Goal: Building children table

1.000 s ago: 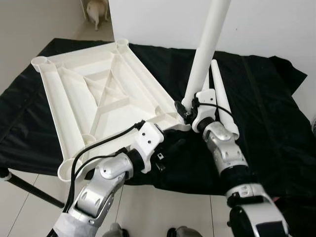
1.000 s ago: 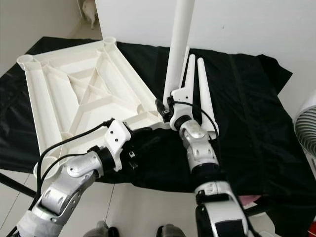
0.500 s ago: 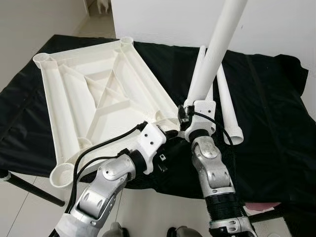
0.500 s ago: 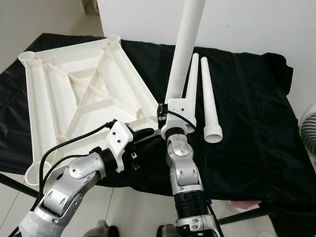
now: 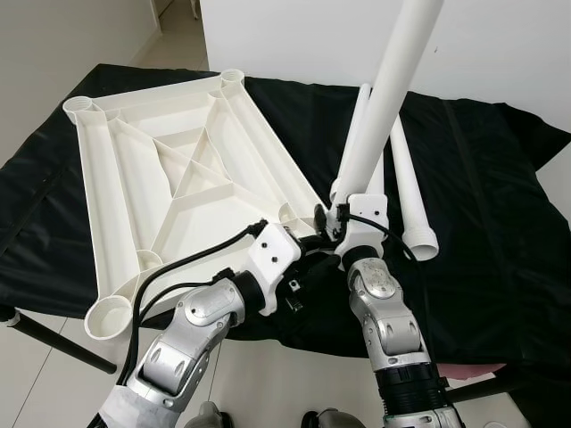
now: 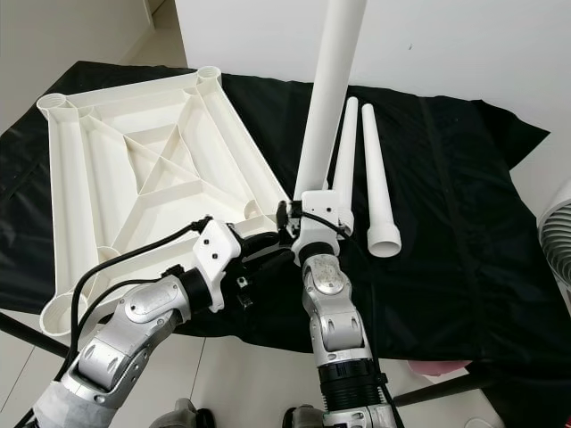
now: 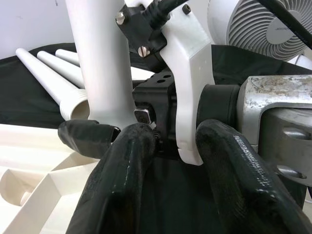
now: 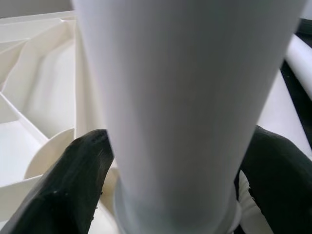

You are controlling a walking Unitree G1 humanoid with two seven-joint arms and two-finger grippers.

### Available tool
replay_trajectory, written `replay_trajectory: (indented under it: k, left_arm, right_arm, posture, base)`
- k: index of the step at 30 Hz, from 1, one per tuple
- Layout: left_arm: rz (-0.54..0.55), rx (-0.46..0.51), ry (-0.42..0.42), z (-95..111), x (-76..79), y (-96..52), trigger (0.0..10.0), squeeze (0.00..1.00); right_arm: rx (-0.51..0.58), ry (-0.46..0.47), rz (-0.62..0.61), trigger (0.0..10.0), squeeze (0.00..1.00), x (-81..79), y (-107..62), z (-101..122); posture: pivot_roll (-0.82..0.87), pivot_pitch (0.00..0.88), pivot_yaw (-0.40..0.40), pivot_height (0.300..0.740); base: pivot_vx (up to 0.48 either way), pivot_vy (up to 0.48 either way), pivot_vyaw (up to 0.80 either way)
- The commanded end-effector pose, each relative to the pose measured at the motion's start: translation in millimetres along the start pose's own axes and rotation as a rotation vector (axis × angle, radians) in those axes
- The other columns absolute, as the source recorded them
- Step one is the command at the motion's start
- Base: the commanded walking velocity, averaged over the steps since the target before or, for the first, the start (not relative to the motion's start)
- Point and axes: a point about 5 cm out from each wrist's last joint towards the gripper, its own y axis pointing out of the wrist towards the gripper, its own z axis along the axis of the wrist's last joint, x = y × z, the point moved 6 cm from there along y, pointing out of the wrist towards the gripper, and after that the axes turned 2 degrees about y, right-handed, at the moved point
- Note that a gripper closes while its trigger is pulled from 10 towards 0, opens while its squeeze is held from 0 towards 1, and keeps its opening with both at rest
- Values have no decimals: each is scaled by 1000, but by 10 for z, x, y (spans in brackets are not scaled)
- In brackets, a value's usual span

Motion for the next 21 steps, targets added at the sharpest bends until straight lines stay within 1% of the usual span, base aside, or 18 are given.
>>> replay_trajectory:
  k: [1, 2, 3, 6, 7, 9, 10, 11, 12, 14, 15, 17, 18, 21]
  left_arm:
    - [-16, -5, 15, -8, 20, 2, 10000, 0]
    - [-16, -5, 15, -8, 20, 2, 10000, 0]
    - [-16, -7, 18, -9, 13, 0, 10000, 0]
    - [-16, -7, 18, -9, 13, 0, 10000, 0]
    - [-17, -11, 21, -15, 6, -5, 10000, 0]
    - [-17, -11, 21, -15, 6, -5, 10000, 0]
    - [-20, -23, 27, -45, 5, -19, 10000, 0]
    - [-20, -23, 27, -45, 5, -19, 10000, 0]
    - [-22, -34, 32, -77, 3, -32, 10000, 0]
    - [-22, -34, 32, -77, 3, -32, 10000, 0]
    - [-23, -46, 35, -111, 2, -43, 10000, 0]
    - [-23, -46, 35, -111, 2, -43, 10000, 0]
    - [-24, -55, 36, -140, -1, -56, 10000, 0]
    - [-24, -60, 36, -153, -2, -68, 10000, 0]
  right_arm:
    - [18, 23, 44, 10000, 1000, -31, 37, 37]
    - [18, 23, 44, 10000, 1000, -31, 37, 37]
    - [37, 20, 101, 10000, 851, -33, 80, 100]
    - [37, 20, 101, 10000, 851, -33, 80, 100]
    - [49, 4, 162, 10000, 0, -33, 120, 147]
    - [49, 4, 162, 10000, 0, -33, 120, 147]
    - [65, -43, 244, 10000, 0, -35, 156, 192]
    - [65, -43, 244, 10000, 0, -35, 156, 192]
    - [67, -84, 307, 10000, 0, -33, 186, 206]
    - [67, -84, 307, 10000, 0, -33, 186, 206]
    - [57, -129, 359, 10000, 0, -23, 216, 180]
    - [57, -129, 359, 10000, 0, -23, 216, 180]
    - [50, -165, 399, 10000, 0, -14, 242, 149]
    - [42, -187, 429, 10000, 0, -4, 259, 120]
  posture:
    - [-60, 79, -6, 740]
    - [-60, 79, -6, 740]
    - [-56, 81, -3, 740]
    - [-56, 81, -3, 740]
    - [-55, 82, 1, 740]
    - [-55, 82, 1, 740]
    - [-53, 83, 2, 740]
    - [-53, 83, 2, 740]
    - [-52, 83, 5, 740]
    - [-52, 83, 5, 740]
    - [-51, 84, 7, 740]
    - [-51, 84, 7, 740]
    - [-48, 85, 7, 740]
    - [-48, 85, 7, 740]
  base:
    - [0, 0, 0]
    - [0, 0, 0]
    - [0, 0, 0]
    - [0, 0, 0]
    - [0, 0, 0]
    - [0, 0, 0]
    - [0, 0, 0]
    - [0, 0, 0]
    - [0, 0, 0]
    - [0, 0, 0]
    - [0, 0, 0]
    - [0, 0, 0]
    - [0, 0, 0]
    - [0, 0, 0]
